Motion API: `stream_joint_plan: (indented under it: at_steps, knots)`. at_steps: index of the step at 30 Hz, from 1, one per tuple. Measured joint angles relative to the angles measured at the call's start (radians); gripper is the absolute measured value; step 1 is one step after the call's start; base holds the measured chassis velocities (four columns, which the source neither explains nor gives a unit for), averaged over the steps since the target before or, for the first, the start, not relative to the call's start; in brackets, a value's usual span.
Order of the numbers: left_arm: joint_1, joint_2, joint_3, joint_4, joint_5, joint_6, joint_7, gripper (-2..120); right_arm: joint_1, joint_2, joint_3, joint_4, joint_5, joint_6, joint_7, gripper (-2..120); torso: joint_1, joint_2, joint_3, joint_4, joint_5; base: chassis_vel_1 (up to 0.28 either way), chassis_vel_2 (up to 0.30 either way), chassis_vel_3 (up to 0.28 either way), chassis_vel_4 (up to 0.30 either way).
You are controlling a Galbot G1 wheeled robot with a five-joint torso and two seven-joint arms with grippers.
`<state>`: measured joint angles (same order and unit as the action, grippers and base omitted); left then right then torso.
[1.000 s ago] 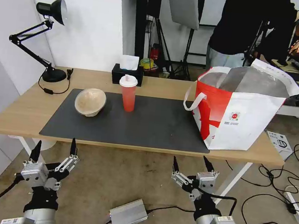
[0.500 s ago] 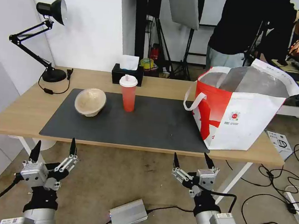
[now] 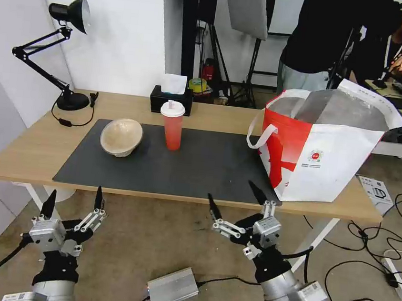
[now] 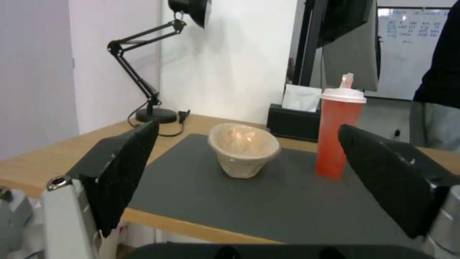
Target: Pick up the trash from the table and place it into the takeout bag.
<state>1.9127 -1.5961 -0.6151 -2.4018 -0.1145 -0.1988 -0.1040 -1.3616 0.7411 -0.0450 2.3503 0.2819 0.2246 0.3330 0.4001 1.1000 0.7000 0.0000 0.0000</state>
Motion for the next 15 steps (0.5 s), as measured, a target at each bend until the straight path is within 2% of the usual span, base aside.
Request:
stream_joint_plan:
  at_steps: [5,8,12,15]
  knots:
    - [-0.002,0.000,-0.001,0.006,0.000,0.000,0.000,100,0.075,-0.006,-0.010,-0.028,0.055,0.004,-0.068,100,0.000,0.000,0.000,0.0000,0.0000,0.000,0.000,0.000,0.000]
    - [-0.005,0.000,-0.001,0.009,0.001,-0.001,-0.001,100,0.169,-0.011,-0.032,-0.053,0.119,-0.013,-0.102,100,0.000,0.000,0.000,0.0000,0.0000,0.000,0.000,0.000,0.000]
    - [-0.005,0.000,-0.002,0.011,0.001,-0.001,-0.001,100,0.275,-0.006,-0.070,-0.084,0.200,-0.042,-0.115,100,0.000,0.000,0.000,0.0000,0.0000,0.000,0.000,0.000,0.000]
    - [-0.005,0.001,-0.005,0.013,0.001,-0.002,-0.001,100,0.329,0.005,-0.097,-0.103,0.212,-0.050,-0.112,100,0.000,0.000,0.000,0.0001,-0.0001,0.000,0.000,0.000,0.000]
